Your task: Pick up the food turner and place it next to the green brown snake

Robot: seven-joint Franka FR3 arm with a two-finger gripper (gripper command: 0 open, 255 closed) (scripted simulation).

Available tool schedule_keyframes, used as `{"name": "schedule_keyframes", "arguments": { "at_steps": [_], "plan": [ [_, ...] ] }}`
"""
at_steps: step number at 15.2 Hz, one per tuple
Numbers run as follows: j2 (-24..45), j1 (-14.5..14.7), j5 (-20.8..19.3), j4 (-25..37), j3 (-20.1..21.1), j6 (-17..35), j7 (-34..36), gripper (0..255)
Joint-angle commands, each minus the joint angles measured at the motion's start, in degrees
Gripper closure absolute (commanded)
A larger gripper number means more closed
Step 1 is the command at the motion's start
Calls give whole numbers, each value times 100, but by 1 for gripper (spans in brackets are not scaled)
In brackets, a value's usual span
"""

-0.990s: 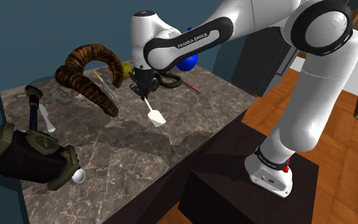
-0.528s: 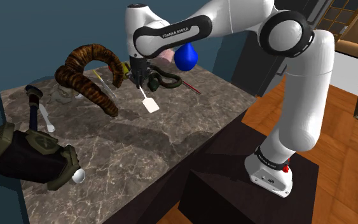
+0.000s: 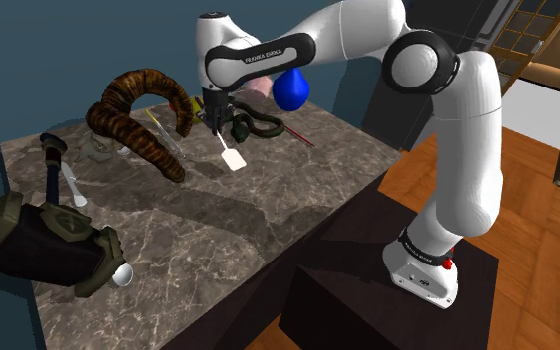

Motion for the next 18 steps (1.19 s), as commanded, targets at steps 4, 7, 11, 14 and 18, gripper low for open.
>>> {"name": "schedule_keyframes", "arguments": {
  "at_steps": [4, 7, 11, 14, 18],
  "plan": [
    [124, 6, -49, -189, -27, 309, 41, 255],
    [213, 12, -82, -282, -47, 489, 66, 255],
    [346, 24, -128, -386, -77, 722, 100, 255],
    [455, 35, -165, -447, -101, 890, 126, 255],
    [518, 43, -185, -475, -116, 979, 140, 255]
  ]
}}
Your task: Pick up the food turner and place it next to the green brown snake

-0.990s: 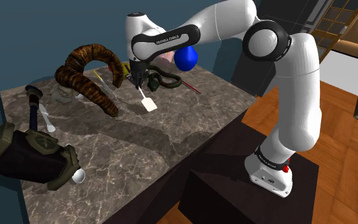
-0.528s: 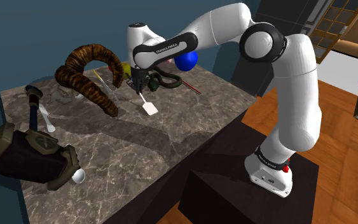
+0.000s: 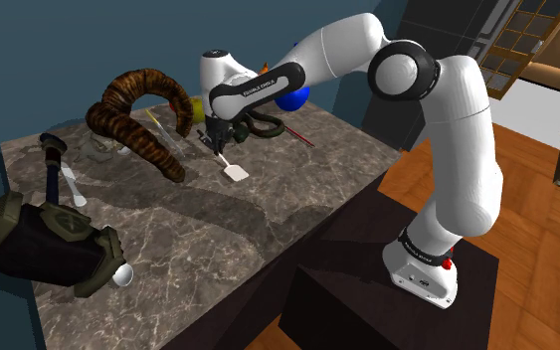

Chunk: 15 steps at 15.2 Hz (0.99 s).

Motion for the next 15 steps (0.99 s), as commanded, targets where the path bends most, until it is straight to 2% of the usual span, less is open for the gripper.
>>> {"name": "schedule_keyframes", "arguments": {
  "at_steps": [1, 5, 6, 11, 15],
  "plan": [
    [4, 1, -2, -2, -1, 8, 2, 255],
    [4, 1, -2, -2, -1, 7, 1, 255],
    [4, 1, -2, -2, -1, 7, 1, 0],
    [4, 1, -2, -2, -1, 7, 1, 0],
    [-386, -39, 116, 116, 81, -491, -66, 0]
  ]
}}
